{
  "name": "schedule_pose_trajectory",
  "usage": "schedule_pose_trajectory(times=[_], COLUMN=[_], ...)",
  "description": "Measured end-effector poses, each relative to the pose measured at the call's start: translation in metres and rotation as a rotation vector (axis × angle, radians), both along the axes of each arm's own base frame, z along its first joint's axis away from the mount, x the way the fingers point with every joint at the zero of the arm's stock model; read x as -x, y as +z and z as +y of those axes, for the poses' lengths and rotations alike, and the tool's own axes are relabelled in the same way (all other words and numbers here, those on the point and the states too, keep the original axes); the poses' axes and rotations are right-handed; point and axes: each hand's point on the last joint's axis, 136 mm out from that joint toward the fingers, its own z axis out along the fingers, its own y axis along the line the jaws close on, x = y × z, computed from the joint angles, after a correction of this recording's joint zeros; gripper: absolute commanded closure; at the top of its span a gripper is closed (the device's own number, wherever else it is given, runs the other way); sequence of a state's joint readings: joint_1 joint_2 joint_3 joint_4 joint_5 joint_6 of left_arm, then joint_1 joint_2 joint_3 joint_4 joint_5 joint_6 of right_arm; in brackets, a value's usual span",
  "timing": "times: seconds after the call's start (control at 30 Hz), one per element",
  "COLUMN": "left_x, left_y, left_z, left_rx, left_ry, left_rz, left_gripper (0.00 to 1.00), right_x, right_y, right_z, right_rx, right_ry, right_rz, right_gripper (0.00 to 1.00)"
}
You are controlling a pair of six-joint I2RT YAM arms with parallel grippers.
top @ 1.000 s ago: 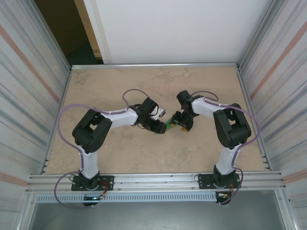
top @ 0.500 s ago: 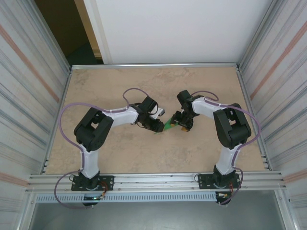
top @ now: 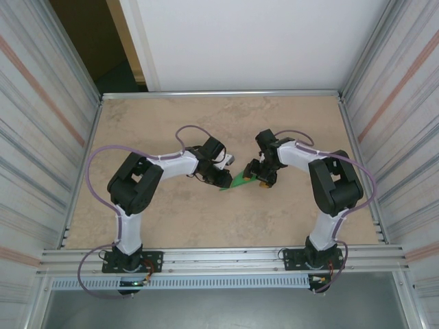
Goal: Fold a paper plane with a square sheet of paper (pick it up from the middle)
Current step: Fold the wing for the fifth time at the center of the table.
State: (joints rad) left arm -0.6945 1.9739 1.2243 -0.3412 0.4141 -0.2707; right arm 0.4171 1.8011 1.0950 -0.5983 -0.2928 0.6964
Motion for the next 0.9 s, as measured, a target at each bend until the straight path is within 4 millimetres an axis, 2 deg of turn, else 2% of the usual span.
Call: schedule_pose_trajectory(times=[0.1,0.2,0.3,0.4,0.57,0.7,0.9], left_x=[0.000,0.000,0.000,0.000,0.000,0.000,0.000], left_y=[0.000,0.000,0.000,0.000,0.000,-0.001,-0.001], left_z=[0.000,0.000,0.000,0.000,0.000,0.000,0.000], left_rx=[-0.001,-0.001,0.000,0.000,-0.001,-0.001,-0.001], left_ry=[0.006,0.013,0.018,0.020,0.022,0.025,0.036], left_rz=[0.005,0.010,0.015,0.016,0.019,0.021,0.028], left_gripper=[0.79,0.78,0.78,0.78,0.78,0.78,0.78], right_x=[-0.008,-0.012,-0.008,-0.001,0.000,-0.007,-0.013], right_y=[0.007,0.026,0.045,0.055,0.064,0.053,0.026], right_z=[0.003,0.004,0.004,0.009,0.038,0.055,0.061], right_rx=[-0.030,-0.069,-0.110,-0.154,-0.223,-0.252,-0.246], right_ry=[0.022,0.022,0.017,0.014,0.045,0.046,0.030], right_rz=[-0.081,-0.176,-0.263,-0.303,-0.344,-0.332,-0.282], right_gripper=[0.36,0.36,0.39,0.49,0.75,0.83,0.88])
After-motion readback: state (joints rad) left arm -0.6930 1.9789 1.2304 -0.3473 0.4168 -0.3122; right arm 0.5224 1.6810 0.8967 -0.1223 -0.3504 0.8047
